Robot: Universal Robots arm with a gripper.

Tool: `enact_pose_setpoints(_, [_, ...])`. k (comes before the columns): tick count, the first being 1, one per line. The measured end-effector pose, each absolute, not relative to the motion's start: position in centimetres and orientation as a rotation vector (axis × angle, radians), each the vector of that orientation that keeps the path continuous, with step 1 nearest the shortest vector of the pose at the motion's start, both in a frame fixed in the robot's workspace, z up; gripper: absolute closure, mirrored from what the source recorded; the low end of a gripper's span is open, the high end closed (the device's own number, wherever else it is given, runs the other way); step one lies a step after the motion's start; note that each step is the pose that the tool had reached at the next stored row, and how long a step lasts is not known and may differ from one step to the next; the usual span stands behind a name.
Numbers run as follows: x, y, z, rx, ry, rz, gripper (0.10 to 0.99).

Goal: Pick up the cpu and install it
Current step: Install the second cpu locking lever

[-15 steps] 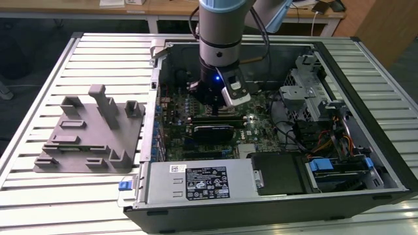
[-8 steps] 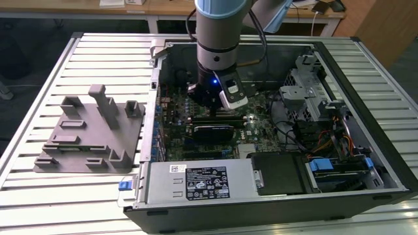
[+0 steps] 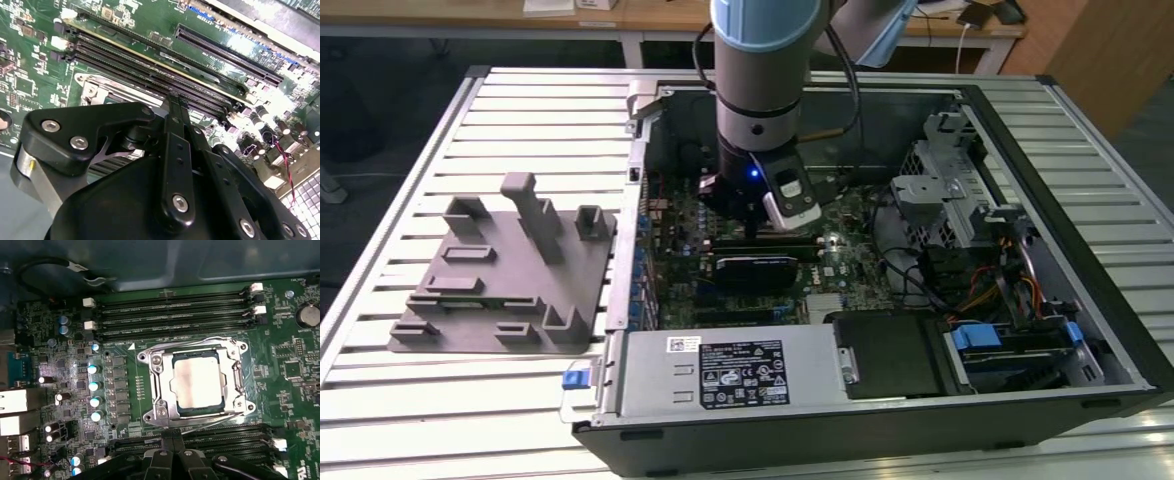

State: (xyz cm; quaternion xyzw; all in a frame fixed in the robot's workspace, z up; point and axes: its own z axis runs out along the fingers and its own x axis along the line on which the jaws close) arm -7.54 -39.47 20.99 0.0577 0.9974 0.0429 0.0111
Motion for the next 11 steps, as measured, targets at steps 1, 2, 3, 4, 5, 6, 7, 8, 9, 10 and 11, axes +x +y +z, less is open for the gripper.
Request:
enact_pose_setpoints(1, [-7.59,-39.54,20.94,0.176,3.112,0.14,0.98])
enact_pose_setpoints(2, [-7.66,-39.62,20.9,0.172,3.112,0.146,0.98])
enact_pose_setpoints(3, [-7.73,-39.69,20.84,0.168,3.112,0.152,0.98])
enact_pose_setpoints(4, [-7.8,-39.75,20.78,0.164,3.112,0.16,0.98])
enact_pose_setpoints(5, [-7.88,-39.81,20.73,0.16,3.113,0.168,0.98])
enact_pose_setpoints(6, [-7.92,-39.86,20.69,0.156,3.113,0.173,0.98])
enact_pose_setpoints(7, [-7.97,-39.91,20.65,0.152,3.113,0.178,0.98])
enact_pose_setpoints(8, [-8.01,-39.94,20.61,0.148,3.113,0.184,0.98])
enact_pose_setpoints(9, [-8.05,-39.96,20.56,0.144,3.113,0.19,0.98])
enact_pose_setpoints(10, [-8.05,-39.98,20.52,0.142,3.113,0.192,0.98])
enact_pose_setpoints(11, [-8.05,-39.99,20.48,0.141,3.113,0.194,0.98])
